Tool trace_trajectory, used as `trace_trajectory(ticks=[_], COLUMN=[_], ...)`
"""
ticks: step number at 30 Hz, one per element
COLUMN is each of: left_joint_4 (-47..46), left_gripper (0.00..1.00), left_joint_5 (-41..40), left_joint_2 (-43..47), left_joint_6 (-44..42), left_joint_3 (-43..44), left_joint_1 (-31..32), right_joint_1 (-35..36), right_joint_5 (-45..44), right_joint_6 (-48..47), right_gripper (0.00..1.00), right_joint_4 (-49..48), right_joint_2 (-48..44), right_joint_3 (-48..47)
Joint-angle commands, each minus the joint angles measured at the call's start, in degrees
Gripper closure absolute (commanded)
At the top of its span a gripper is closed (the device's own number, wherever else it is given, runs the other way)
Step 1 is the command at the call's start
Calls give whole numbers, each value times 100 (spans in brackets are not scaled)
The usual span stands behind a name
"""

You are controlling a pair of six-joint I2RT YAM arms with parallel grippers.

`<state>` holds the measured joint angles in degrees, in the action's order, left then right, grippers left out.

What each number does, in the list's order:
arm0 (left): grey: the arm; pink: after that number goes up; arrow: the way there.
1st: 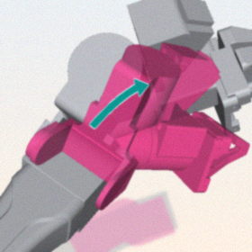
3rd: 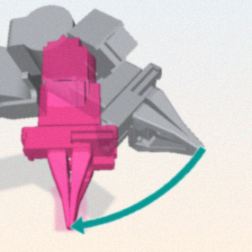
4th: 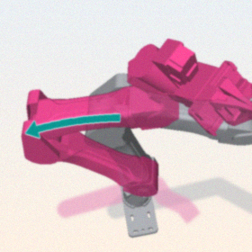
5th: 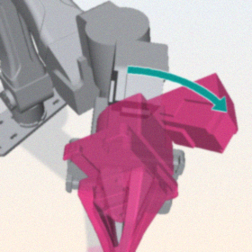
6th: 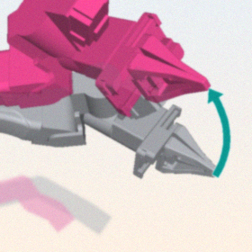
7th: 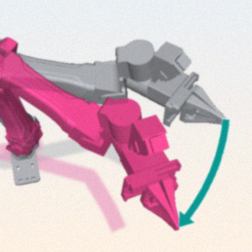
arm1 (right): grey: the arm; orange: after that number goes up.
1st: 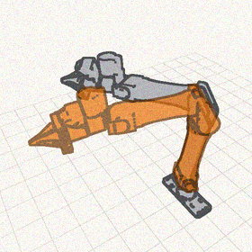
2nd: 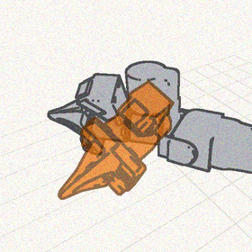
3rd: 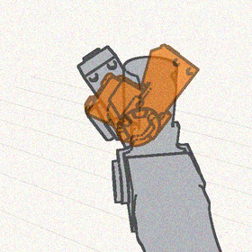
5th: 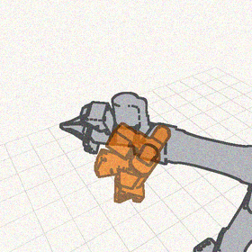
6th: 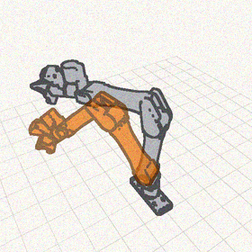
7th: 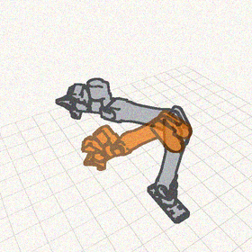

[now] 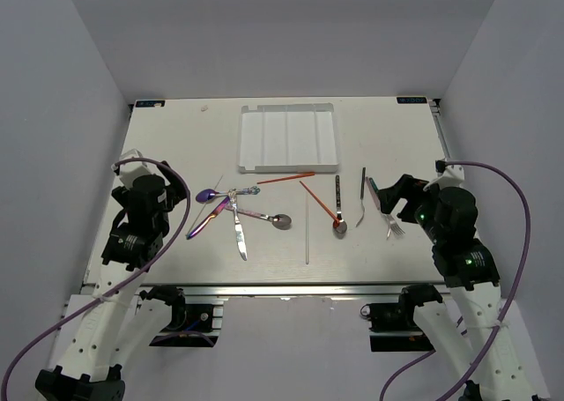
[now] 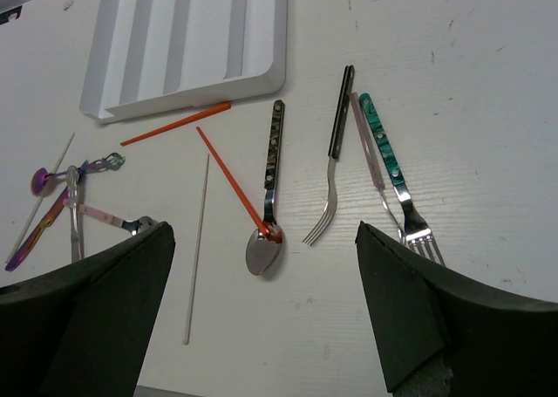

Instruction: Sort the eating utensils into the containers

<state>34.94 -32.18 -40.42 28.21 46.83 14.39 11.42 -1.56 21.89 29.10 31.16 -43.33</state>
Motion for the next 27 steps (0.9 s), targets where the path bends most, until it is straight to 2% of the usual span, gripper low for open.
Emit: trace_trajectory(ticks=[1, 6, 12, 17, 22, 24, 27], left_joint_4=[48, 66, 83, 74, 83, 83, 92], left_gripper=[2, 2, 2, 2, 2, 2, 2], left_joint_5=[-68, -69, -113, -104, -69, -42, -51], left_joint_2=[87, 61, 87, -35, -246, -308, -317], left_joint_6=[53, 80, 132, 124, 89, 71, 80], left_joint_3=[10, 10, -16, -7, 28, 28, 28], left_joint_1=[20, 11, 11, 11, 11, 20, 11], right_joint_1=[36, 36, 36, 27, 106, 263, 509], right_joint_5=[-125, -160, -581, -1240, -1259, -1302, -1635], right_joint_6=[52, 166, 325, 263, 26, -27, -9], right_gripper=[11, 11, 11, 11, 11, 15, 30], right_joint_4=[-238, -335, -195, 78, -1, -53, -159], right_joint_2=[4, -5, 513, 1330, 2464, 2876, 3211], right_joint_3=[53, 9, -236, -571, -799, -878, -1037])
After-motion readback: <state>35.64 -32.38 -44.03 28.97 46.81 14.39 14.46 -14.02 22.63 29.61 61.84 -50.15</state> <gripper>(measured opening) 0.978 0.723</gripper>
